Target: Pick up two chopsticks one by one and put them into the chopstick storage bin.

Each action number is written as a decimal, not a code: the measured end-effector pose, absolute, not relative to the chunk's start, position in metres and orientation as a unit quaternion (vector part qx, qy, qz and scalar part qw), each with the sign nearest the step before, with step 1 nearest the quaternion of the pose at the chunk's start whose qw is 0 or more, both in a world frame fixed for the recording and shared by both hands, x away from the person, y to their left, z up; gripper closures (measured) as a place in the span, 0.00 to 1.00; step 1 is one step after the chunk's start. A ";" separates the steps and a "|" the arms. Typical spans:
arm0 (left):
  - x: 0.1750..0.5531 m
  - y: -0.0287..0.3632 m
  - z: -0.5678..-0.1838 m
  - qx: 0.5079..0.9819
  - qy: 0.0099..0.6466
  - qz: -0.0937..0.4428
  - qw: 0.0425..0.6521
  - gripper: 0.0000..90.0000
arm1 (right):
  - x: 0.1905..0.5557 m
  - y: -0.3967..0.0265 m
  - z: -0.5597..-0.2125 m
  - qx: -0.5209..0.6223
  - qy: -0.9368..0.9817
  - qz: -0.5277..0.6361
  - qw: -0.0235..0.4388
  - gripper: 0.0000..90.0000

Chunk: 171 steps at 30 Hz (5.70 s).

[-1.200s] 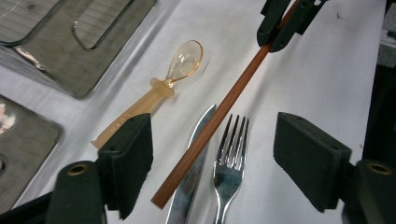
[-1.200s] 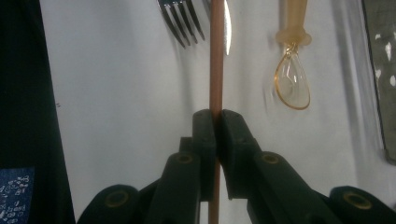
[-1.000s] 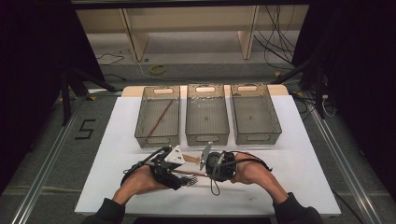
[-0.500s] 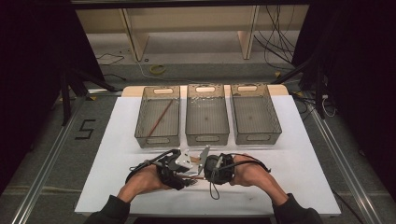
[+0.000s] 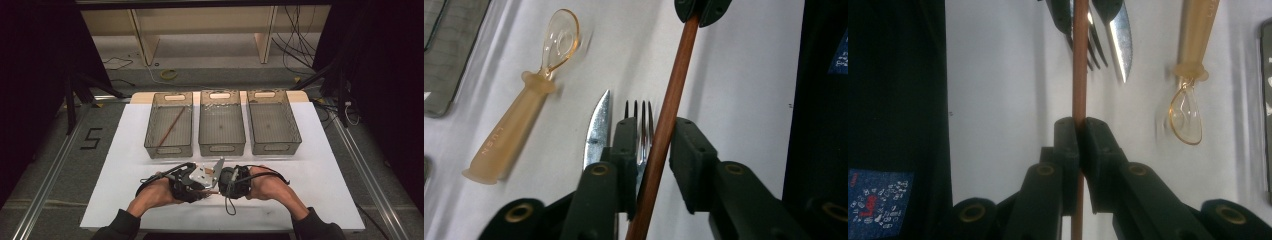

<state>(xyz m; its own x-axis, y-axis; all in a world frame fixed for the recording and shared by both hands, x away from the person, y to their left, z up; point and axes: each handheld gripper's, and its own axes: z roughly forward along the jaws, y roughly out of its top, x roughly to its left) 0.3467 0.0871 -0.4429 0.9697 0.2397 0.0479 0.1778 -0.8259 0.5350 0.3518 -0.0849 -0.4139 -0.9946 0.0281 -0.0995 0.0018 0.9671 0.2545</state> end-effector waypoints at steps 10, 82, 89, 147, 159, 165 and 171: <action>0.343 0.088 -0.445 0.957 0.075 0.041 0.275 0.91 | 0.352 -0.086 -0.414 -0.005 0.990 0.131 0.058 0.91; 0.434 0.214 -0.408 0.803 0.415 0.159 0.396 0.92 | 0.354 -0.176 -0.427 0.249 0.891 0.358 0.126 0.31; 0.450 0.216 -0.409 0.799 0.430 0.157 0.389 0.92 | 0.350 -0.181 -0.430 0.253 0.890 0.359 0.124 0.31; 0.507 0.218 -0.428 0.777 0.507 0.120 0.352 0.66 | 0.342 -0.183 -0.437 0.244 0.897 0.353 0.106 0.31; 0.468 0.198 -0.405 0.794 0.420 0.115 0.424 0.33 | 0.342 -0.185 -0.437 0.251 0.890 0.363 0.111 0.30; 0.446 0.184 -0.401 0.802 0.378 0.110 0.450 0.29 | 0.341 -0.187 -0.437 0.258 0.884 0.372 0.116 0.30; 0.439 0.170 -0.409 0.815 0.349 0.094 0.453 0.28 | 0.338 -0.191 -0.438 0.269 0.871 0.392 0.123 0.30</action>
<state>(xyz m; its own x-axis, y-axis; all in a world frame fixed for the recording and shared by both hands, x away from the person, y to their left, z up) 0.4385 0.1697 -0.4087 0.7393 0.6533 -0.1632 0.4839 -0.3471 0.8033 0.3384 -0.1907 -0.4381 -0.8246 0.5656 -0.0028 0.3732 0.5478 0.7488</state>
